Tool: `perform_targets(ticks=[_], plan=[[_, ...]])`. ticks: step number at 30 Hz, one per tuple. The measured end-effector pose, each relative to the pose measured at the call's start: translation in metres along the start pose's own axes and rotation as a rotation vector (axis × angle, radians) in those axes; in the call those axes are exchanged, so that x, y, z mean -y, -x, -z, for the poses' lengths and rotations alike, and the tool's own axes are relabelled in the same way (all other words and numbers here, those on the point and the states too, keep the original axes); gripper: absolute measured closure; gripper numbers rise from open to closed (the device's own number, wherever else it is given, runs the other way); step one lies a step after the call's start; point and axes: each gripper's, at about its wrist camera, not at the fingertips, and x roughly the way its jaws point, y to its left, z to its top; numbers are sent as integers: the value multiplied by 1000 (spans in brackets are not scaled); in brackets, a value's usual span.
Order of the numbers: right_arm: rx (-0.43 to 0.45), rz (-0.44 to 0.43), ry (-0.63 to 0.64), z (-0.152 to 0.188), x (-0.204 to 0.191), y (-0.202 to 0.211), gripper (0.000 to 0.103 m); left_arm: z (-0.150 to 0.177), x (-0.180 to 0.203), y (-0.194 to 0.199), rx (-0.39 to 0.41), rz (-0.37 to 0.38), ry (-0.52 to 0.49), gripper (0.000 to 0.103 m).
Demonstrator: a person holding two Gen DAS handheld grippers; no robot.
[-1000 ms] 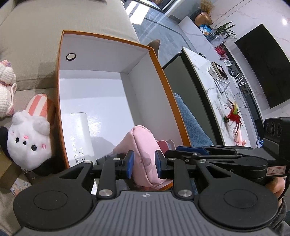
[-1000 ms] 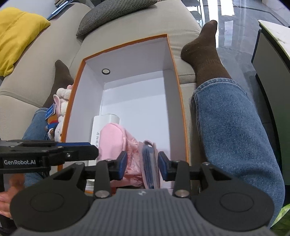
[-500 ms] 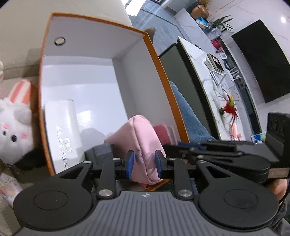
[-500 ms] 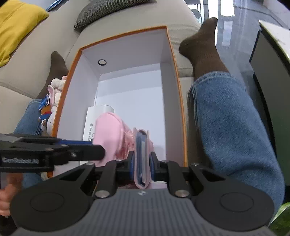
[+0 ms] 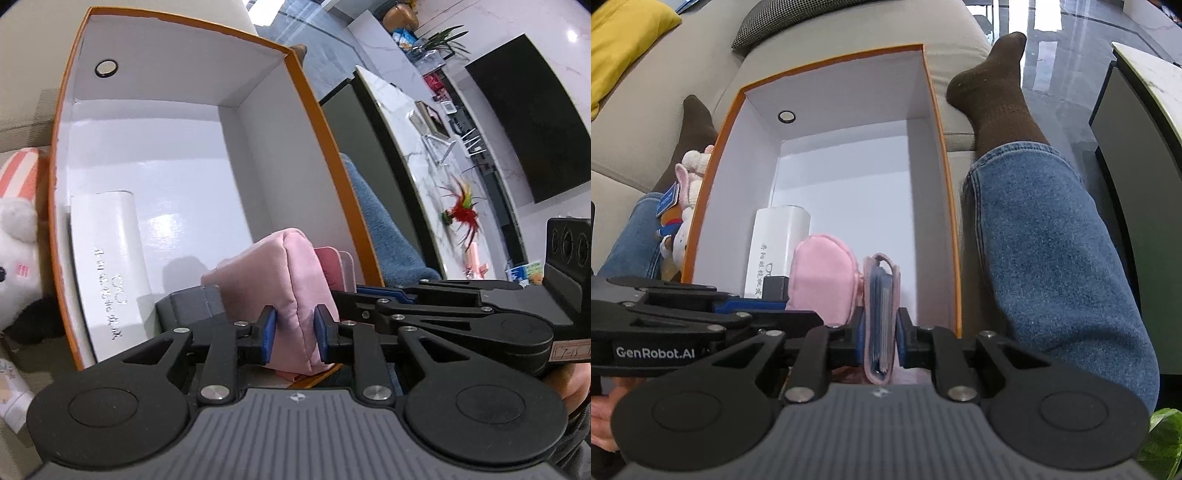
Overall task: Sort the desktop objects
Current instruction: 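Lower the pink wallet into the shoebox and open the right tool while the left lowers the bag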
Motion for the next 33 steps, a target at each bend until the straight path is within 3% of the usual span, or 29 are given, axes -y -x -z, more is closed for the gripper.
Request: perform_targets(ticks=[11, 18, 25, 30, 33], plan=[[2, 28, 7, -3, -2, 3, 86, -3, 7, -3, 4, 32, -25, 84], [17, 82, 37, -8, 0, 20, 86, -8, 9, -10, 5, 124, 1, 85], [-37, 123, 50, -11, 4, 4, 84, -9, -3, -19, -16, 138, 47, 85], [-24, 109, 33, -12, 7, 9, 84, -11, -2, -19, -17, 171, 48, 85], [-6, 119, 41, -10, 5, 17, 85, -12, -3, -22, -26, 152, 45, 85]])
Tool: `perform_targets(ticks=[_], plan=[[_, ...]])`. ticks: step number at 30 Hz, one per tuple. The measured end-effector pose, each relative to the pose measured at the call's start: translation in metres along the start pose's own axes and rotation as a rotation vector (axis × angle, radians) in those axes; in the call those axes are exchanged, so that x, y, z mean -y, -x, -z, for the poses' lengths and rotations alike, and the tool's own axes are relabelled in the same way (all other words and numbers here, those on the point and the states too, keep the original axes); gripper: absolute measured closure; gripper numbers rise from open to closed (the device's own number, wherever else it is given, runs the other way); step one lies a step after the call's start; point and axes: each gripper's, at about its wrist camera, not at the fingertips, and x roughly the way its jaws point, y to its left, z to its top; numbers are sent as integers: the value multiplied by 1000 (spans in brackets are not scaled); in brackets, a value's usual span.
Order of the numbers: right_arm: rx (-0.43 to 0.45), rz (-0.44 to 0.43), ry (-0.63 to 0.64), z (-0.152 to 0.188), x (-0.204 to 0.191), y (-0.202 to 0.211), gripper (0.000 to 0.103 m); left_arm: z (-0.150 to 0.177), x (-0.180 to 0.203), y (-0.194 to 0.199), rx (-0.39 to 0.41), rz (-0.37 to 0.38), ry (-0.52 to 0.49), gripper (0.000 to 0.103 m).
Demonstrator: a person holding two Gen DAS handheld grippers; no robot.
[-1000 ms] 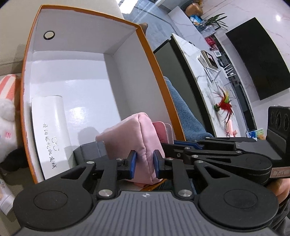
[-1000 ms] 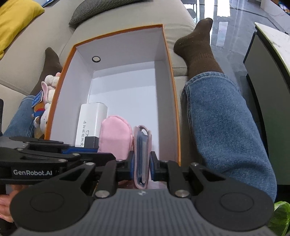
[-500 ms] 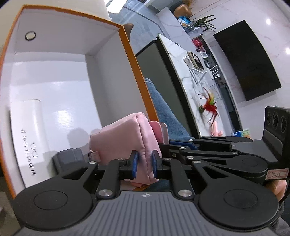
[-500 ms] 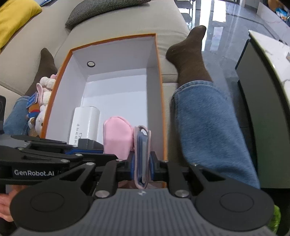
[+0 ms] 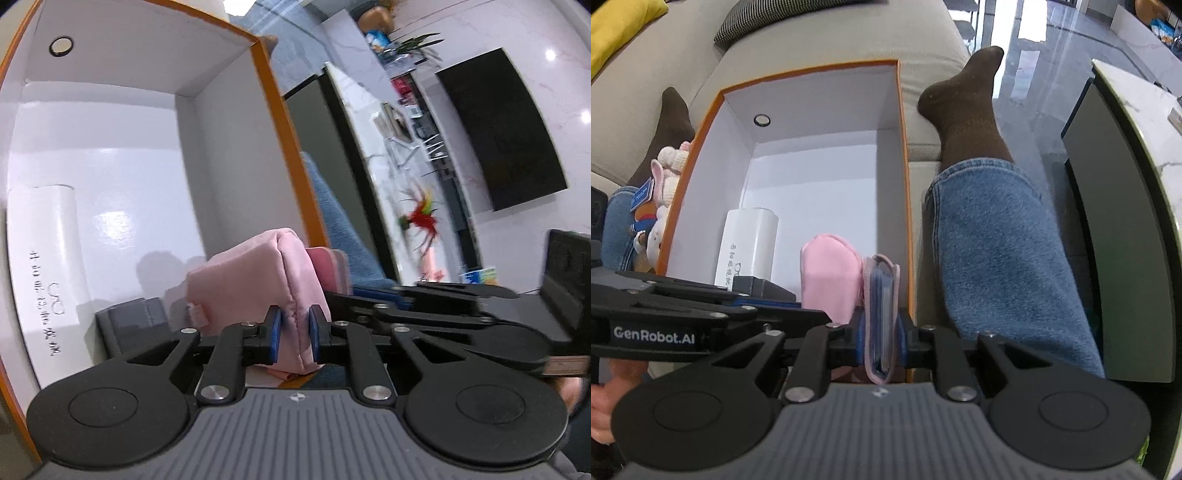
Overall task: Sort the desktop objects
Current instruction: 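Lower the pink wallet into the shoebox and open the right tool while the left lowers the bag, then lower the pink bag into the shoebox and open the left tool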
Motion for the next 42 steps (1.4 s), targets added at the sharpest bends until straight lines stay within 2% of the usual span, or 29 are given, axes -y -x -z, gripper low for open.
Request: perform_targets(ticks=[8, 12, 14, 15, 16, 26, 28, 35, 39, 42], plan=[[-3, -6, 6, -1, 0, 5, 83, 0, -1, 3, 2, 3, 12, 84], [34, 7, 15, 0, 0, 14, 64, -1, 0, 2, 2, 5, 22, 84], [43, 9, 18, 1, 2, 18, 72, -2, 2, -4, -15, 15, 22, 84], [37, -6, 11, 1, 4, 18, 83, -2, 4, -7, -18, 10, 16, 84], [28, -13, 6, 0, 4, 17, 87, -3, 6, -10, -21, 5, 10, 84], [46, -13, 11, 5, 2, 16, 83, 1, 12, 7, 32, -47, -11, 76], [63, -18, 19, 6, 0, 19, 83, 1, 15, 11, 42, -43, -27, 69], [106, -17, 62, 6, -10, 31, 83, 2, 24, 31, 79, -83, -66, 68], [112, -29, 79, 0, -16, 32, 83, 4, 25, 51, 123, -152, -82, 68], [104, -38, 96, -4, -22, 27, 82, 10, 19, 63, 166, -251, -73, 68]])
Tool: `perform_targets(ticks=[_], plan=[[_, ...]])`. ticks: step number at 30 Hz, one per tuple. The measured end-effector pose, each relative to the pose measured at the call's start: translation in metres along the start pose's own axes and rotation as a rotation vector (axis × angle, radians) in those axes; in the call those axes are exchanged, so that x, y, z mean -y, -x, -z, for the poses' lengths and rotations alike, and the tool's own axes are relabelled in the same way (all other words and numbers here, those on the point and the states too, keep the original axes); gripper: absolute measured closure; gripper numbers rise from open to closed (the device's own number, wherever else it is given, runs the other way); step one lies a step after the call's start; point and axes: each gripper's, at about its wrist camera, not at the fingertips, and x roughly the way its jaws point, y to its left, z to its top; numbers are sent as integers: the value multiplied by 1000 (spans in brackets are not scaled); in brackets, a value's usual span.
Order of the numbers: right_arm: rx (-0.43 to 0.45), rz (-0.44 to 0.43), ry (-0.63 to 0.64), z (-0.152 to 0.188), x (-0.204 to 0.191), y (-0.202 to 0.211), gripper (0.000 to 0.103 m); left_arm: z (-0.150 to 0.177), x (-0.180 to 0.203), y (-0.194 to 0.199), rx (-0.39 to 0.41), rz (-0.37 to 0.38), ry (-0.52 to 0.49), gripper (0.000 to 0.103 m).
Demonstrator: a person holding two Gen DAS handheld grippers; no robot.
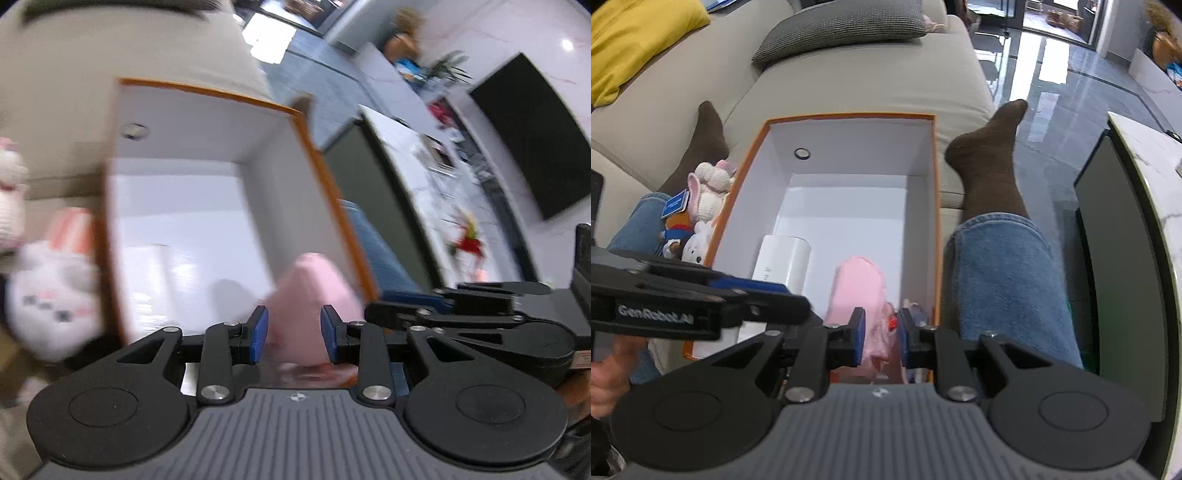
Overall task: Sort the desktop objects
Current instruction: 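Lower the pink bag into the shoebox and open the left tool, then grasp the small black box in the shoebox with the left tool and push it beside the pink bag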
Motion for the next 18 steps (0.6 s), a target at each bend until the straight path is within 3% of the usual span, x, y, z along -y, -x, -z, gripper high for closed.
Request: perform_targets(ticks=[2, 8, 9, 10, 12, 18], plan=[[-16, -23, 0, 0, -3, -8, 78, 4, -8, 0, -6, -46, 22, 68], [-47, -54, -22, 0, -11, -31, 71, 11, -15, -10, -45, -83, 44, 65], [-52, -61, -23, -1, -10, -32, 79, 11, -13, -11, -46, -93, 34, 62], [-60, -73, -29, 0, -9, -33, 86, 11, -10, -11, -47, -94, 23, 52], [-74, -76, -32, 2, -7, -31, 88, 12, -6, -13, -50, -86, 13, 44], [-89, -59, -46, 15, 8, -26, 90, 15, 12, -24, -91, -196, -36, 44]])
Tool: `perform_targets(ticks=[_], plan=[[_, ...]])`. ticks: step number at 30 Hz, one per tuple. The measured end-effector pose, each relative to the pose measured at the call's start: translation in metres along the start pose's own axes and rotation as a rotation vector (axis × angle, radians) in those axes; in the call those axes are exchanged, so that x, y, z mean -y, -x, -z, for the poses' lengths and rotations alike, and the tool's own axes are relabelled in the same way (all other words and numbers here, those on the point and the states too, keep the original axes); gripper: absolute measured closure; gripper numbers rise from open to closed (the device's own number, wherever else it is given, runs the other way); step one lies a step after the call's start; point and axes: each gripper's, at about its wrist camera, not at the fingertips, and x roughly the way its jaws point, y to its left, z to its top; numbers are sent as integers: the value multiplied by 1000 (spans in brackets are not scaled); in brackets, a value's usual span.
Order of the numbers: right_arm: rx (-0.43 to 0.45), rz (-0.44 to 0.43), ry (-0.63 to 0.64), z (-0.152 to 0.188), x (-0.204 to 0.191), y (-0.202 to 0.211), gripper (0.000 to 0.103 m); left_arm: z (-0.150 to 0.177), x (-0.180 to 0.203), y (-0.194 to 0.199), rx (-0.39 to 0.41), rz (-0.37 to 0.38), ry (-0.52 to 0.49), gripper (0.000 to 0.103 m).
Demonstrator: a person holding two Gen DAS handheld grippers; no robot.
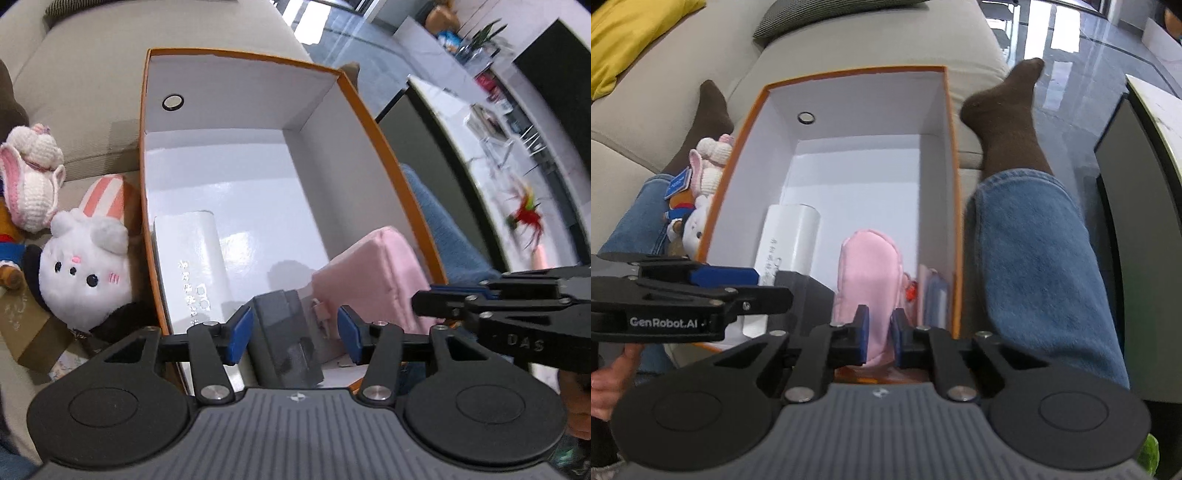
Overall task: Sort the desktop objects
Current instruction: 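Grasp the small black box in the shoebox with the left tool and push it beside the pink bag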
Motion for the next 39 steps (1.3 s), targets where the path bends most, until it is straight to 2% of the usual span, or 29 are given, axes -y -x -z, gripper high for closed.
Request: perform_targets(ticks=[11, 13, 16, 19, 23, 26, 29, 34, 39], plan=[[20, -26, -28, 7, 16, 2, 90, 8, 30, -17, -53, -218, -103, 44], [25, -34, -35, 8, 19, 2, 90, 8, 32, -18, -60, -236, -111, 45], [34, -44, -37, 9, 21, 4, 90, 7, 35, -19, -94, -191, -108, 49], [44, -53, -36, 11, 23, 4, 90, 8, 36, -24, -101, -225, -121, 48], [50, -71, -37, 13, 26, 4, 90, 4, 34, -28, -128, -189, -86, 48], [53, -78, -35, 14, 27, 4, 90, 2, 32, -35, -161, -145, -55, 52], [54, -89, -42, 14, 30, 4, 90, 0, 25, -37, -148, -132, -30, 52], [60, -95, -43, 16, 30, 5, 90, -2, 12, -29, -126, -152, 5, 52], [62, -93, -42, 15, 30, 6, 90, -4, 9, -33, -138, -143, 15, 52]])
